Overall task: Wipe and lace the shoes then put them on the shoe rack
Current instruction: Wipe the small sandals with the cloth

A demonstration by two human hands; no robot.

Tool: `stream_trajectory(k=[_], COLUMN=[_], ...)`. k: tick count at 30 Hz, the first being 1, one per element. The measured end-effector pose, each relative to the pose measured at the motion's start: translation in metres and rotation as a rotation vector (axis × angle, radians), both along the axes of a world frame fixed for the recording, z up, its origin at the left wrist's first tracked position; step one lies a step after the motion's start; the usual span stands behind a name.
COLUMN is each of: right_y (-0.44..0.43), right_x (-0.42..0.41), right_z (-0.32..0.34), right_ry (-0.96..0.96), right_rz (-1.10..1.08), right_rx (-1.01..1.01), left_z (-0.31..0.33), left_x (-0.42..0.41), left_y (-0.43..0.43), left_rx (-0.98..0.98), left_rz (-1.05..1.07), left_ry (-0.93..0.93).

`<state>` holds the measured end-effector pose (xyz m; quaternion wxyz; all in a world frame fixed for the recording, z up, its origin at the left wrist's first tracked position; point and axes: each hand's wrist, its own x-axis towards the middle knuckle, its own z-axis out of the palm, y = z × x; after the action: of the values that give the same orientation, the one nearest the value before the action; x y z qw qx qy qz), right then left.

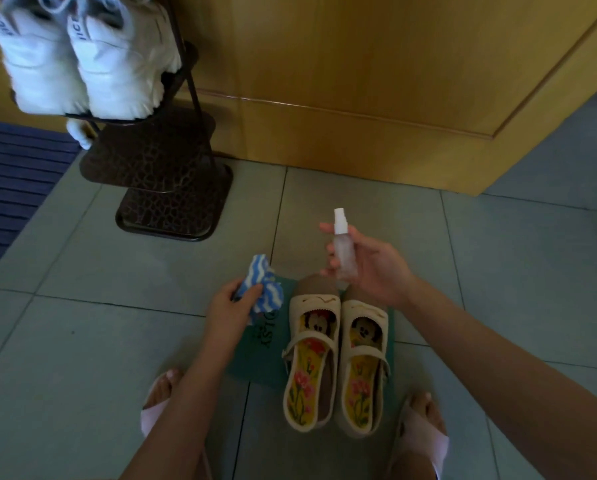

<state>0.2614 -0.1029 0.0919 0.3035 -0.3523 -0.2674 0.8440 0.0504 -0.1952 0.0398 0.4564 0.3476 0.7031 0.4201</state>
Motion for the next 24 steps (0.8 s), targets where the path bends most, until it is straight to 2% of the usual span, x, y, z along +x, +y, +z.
stream_trajectory(k=[10,18,20,22,24], right_y=[0.002,0.012,0.015,0.016,0.018], right_x=[0.010,0.019,0.018,0.015,0.010], right_z=[-0.010,-0.025,-0.027,-0.030,-0.038], right_ry=[-0.002,-0.243,-0.394,-0.722,-1.081], right_rz=[0.037,0.117,0.148,0.206,0.257], right_rx=[0.044,0.152,0.155,0.254,0.462], left_z=[0.005,-0.004,-0.007,-0.009,-0.012], left_x=[0.014,0.018,0.019,0.020,0.021], left_y=[0.011,0.015,0.015,0.014,0.013], left_rx=[-0.004,-0.049,-0.057,-0.056,-0.060], left_rz=[-0.020,-0.009,-0.015,-0.034,-0.045], left_ry=[-0.040,-0.054,-0.042,-0.011,0.008])
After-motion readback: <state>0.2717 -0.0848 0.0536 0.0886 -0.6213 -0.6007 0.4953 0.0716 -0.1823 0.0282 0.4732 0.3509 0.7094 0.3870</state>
